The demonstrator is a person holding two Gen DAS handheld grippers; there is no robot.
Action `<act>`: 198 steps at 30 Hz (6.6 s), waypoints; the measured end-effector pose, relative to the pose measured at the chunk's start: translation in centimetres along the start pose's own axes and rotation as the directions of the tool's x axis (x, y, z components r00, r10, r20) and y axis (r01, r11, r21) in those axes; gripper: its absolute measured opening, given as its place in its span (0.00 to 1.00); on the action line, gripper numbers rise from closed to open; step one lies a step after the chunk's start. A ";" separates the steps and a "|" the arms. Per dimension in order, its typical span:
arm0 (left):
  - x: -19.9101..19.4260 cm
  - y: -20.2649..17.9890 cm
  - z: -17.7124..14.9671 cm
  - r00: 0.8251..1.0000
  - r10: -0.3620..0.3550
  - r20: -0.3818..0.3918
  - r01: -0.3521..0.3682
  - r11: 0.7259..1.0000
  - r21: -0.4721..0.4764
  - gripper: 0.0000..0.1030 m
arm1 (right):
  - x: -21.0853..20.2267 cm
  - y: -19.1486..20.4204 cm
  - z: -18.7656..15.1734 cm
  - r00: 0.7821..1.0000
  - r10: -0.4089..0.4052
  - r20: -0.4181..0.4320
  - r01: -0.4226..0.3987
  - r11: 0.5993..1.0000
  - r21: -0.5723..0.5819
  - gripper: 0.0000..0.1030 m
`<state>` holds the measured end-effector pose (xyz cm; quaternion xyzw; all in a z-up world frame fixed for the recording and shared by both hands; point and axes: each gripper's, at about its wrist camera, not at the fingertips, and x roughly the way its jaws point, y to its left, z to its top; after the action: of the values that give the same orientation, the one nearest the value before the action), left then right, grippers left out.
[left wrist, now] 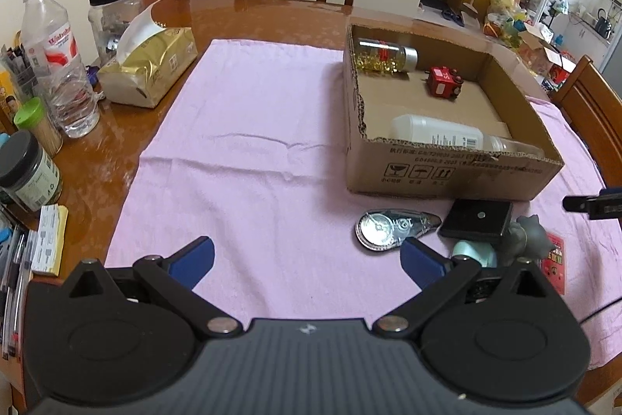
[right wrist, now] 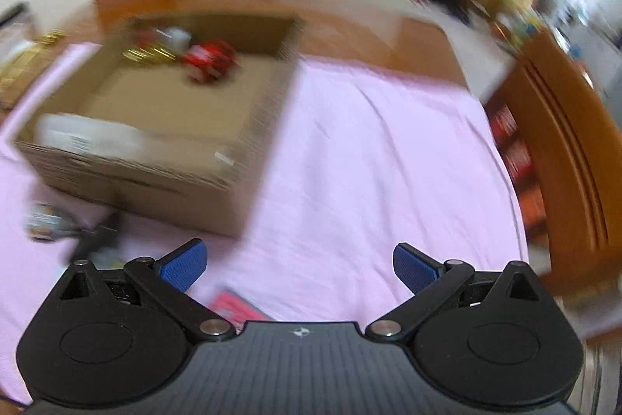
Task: Organize rigid objects
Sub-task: 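Move the left tool toward the correction-tape roller while the right tool approaches the red card case, then grasp the correction-tape roller with the left tool while the right tool grasps the red card case, then carry the tape roller into the box and open the left tool while the right tool carries the card case, then lower the red card case into the box and open the right tool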
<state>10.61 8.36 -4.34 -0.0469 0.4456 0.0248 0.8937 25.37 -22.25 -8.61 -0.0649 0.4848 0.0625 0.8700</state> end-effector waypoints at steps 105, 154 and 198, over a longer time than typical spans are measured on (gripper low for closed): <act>11.9 -7.4 1.0 0.996 -0.002 -0.085 0.014 0.990 0.140 0.93 | 0.1 5.9 -8.3 0.981 0.177 -0.075 -0.189 0.960 -0.205 0.99; 4.9 -10.5 13.8 0.991 -0.129 0.027 0.109 0.918 0.381 0.87 | -7.2 5.7 5.1 0.953 0.299 0.044 -0.272 0.913 -0.303 0.92; 3.1 -4.0 12.0 0.998 0.035 0.050 -0.043 0.988 0.149 0.95 | -1.0 8.0 14.7 0.966 0.250 0.070 -0.221 0.933 -0.286 0.92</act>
<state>22.34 5.64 0.61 0.0299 0.4257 0.0097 0.9043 35.78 -11.85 -0.54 -0.1234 0.4291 0.2366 0.8630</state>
